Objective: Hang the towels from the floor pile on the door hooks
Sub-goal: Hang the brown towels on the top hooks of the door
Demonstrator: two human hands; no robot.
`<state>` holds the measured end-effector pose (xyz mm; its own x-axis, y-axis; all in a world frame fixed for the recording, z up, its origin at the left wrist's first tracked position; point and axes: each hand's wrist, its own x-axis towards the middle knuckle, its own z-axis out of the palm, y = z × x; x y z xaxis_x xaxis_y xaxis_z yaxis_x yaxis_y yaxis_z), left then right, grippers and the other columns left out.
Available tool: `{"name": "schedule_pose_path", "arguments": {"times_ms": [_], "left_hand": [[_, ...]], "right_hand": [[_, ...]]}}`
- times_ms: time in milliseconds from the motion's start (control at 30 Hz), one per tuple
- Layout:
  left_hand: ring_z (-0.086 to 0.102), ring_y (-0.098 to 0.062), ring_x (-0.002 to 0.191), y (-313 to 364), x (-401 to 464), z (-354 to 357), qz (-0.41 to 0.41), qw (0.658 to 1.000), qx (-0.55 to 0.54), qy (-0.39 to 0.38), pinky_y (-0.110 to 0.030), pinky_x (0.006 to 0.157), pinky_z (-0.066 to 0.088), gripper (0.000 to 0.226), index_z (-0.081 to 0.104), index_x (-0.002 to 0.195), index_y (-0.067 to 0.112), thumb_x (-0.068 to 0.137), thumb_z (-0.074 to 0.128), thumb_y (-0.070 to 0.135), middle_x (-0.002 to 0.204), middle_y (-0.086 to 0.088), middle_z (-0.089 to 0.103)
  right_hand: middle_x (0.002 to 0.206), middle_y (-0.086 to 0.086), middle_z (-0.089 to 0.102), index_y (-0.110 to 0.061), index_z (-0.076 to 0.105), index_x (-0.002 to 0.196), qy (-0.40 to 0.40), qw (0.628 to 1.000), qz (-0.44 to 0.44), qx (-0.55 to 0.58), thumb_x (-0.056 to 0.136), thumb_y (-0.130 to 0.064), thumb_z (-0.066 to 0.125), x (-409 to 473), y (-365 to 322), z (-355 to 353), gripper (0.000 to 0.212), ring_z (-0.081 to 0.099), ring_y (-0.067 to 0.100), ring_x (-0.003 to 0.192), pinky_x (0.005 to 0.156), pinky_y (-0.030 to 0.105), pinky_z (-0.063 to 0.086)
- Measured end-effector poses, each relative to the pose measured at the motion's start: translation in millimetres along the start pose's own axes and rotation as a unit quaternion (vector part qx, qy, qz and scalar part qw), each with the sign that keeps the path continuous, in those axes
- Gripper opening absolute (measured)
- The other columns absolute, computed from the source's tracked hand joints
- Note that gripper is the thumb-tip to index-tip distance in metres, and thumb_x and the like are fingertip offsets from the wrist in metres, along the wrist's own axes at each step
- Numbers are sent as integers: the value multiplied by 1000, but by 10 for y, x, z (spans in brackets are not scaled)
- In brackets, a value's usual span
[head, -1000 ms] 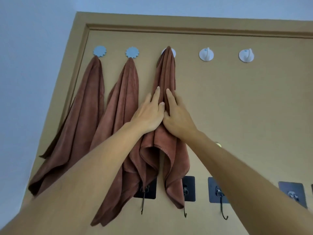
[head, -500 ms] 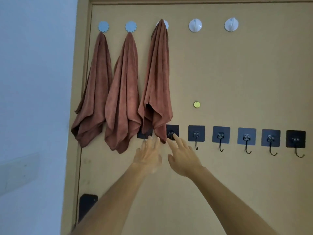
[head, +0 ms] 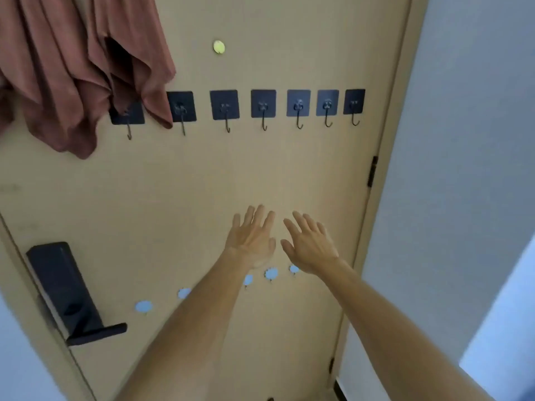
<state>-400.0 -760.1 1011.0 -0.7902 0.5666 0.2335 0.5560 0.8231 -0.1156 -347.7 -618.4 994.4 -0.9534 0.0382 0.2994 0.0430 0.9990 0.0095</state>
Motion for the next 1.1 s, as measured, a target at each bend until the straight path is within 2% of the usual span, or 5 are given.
{"name": "schedule_pose_path", "arguments": {"times_ms": [233, 467, 633, 767, 1100], "left_hand": [[-8, -26, 148, 1797, -642, 1114, 140, 978, -63, -138, -49, 119, 0, 64, -3, 153, 17, 101, 26, 40, 161, -6, -10], [-8, -25, 148, 4114, -1649, 1692, 333, 906, -69, -250, -51, 118, 1, 64, -2, 153, 17, 101, 26, 40, 161, -6, -8], [-3, -28, 148, 5368, -2049, 1942, 394, 873, -53, -283, -51, 118, 3, 63, 4, 153, 14, 100, 30, 38, 161, -9, -3], [-4, -28, 148, 5944, -2248, 2092, 411, 857, -22, -311, -51, 118, 4, 63, 2, 153, 15, 101, 29, 38, 161, -8, -4], [1, -27, 147, 6493, -1952, 2703, 367, 856, 1, -364, -50, 118, 9, 60, 8, 152, 14, 100, 30, 37, 160, -8, -1]], "right_hand": [[158, 8, 9, -16, 17, 149, -122, 968, 217, 37, 100, -44, 27, -2183, 1006, 882, 57, 8, 27, 145, 115, 47, 11], [156, 7, 15, -20, 21, 147, -219, 852, 472, 57, 97, -48, 27, -4768, 1851, 1250, 57, 15, 27, 143, 113, 45, 15], [158, 6, 12, -22, 17, 150, -245, 780, 574, 55, 78, -64, -4, -6226, 2346, 1310, 86, 15, 23, 144, 115, 42, 17], [156, 8, 15, -20, 20, 148, -257, 758, 595, 68, 98, -50, 29, -6835, 2689, 1361, 60, 18, 25, 143, 113, 41, 19], [158, 10, 10, -18, 19, 148, -267, 787, 539, 137, 99, -42, 31, -6695, 3453, 1909, 56, 13, 27, 144, 113, 41, 18]]}}
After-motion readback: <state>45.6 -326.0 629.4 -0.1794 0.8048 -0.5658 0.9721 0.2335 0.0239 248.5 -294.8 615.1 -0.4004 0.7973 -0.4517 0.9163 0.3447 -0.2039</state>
